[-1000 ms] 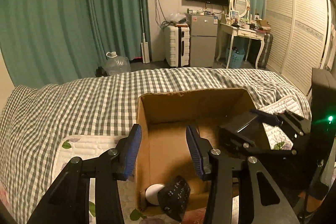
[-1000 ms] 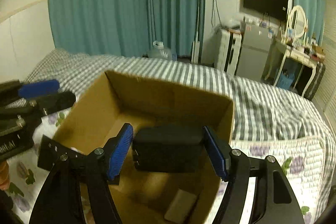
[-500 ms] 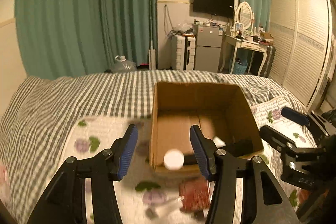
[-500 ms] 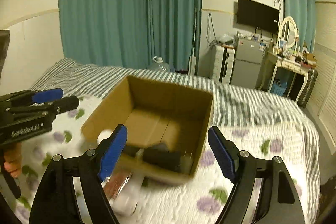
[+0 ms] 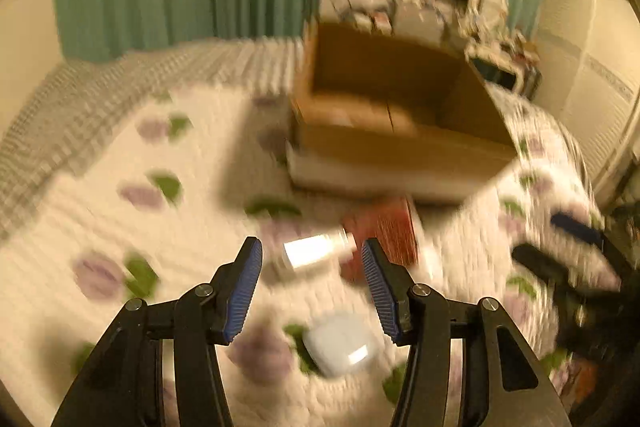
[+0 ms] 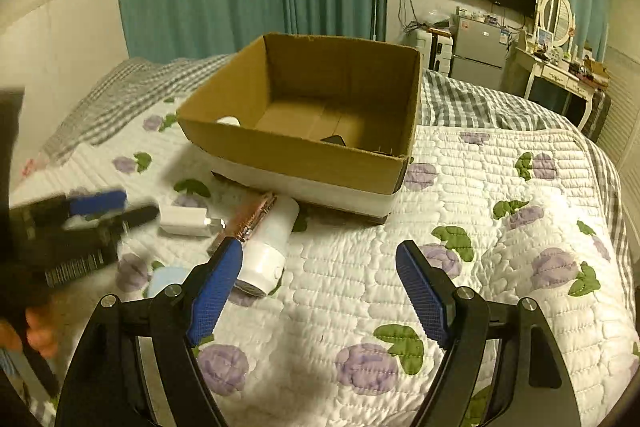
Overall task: Organize rigid objects
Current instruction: 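Grasp the blue earbud case with the left gripper while the right grasps the white device, then carry the earbud case and white device into the box and release, then grasp the white power bank with the left gripper while the right grasps the red card case, then carry the power bank and red card case into the box and release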
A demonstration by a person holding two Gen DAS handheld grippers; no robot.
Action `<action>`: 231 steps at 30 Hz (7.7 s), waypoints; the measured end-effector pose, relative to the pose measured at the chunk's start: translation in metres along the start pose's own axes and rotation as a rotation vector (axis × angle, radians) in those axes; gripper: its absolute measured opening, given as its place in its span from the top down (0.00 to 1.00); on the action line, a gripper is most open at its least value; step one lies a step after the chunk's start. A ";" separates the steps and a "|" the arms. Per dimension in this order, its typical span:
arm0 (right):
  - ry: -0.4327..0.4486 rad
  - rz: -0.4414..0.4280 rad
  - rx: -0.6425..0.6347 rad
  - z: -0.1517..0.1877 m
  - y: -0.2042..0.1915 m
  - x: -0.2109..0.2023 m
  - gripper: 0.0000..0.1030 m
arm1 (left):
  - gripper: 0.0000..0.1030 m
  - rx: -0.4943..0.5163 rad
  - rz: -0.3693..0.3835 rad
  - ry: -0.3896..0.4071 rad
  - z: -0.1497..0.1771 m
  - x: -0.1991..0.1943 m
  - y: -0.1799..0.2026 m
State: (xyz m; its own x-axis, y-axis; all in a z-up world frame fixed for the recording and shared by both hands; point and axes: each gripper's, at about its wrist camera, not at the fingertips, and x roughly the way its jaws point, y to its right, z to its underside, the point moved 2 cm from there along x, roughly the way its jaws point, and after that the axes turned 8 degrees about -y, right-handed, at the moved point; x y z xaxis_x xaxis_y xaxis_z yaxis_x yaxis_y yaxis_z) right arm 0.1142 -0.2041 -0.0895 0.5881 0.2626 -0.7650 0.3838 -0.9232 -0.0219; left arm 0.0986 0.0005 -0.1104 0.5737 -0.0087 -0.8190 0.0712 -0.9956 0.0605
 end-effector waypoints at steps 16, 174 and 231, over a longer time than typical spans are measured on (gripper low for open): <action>-0.045 -0.012 0.011 0.005 0.001 0.017 0.23 | 0.61 0.048 0.050 -0.212 0.053 0.050 0.023; -0.047 0.055 0.020 -0.024 0.013 0.042 0.04 | 0.43 0.207 -0.131 -0.129 -0.008 0.081 0.017; -0.017 -0.009 -0.019 -0.029 -0.057 0.040 0.31 | 0.77 -0.040 0.045 -0.030 -0.029 0.007 -0.019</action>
State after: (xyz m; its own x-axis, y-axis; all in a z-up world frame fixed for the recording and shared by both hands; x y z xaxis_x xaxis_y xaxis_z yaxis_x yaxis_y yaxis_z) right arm 0.1368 -0.1332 -0.1006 0.5722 0.2661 -0.7757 0.4025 -0.9153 -0.0171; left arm 0.1244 0.0222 -0.1006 0.5522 -0.0567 -0.8318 0.0784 -0.9897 0.1196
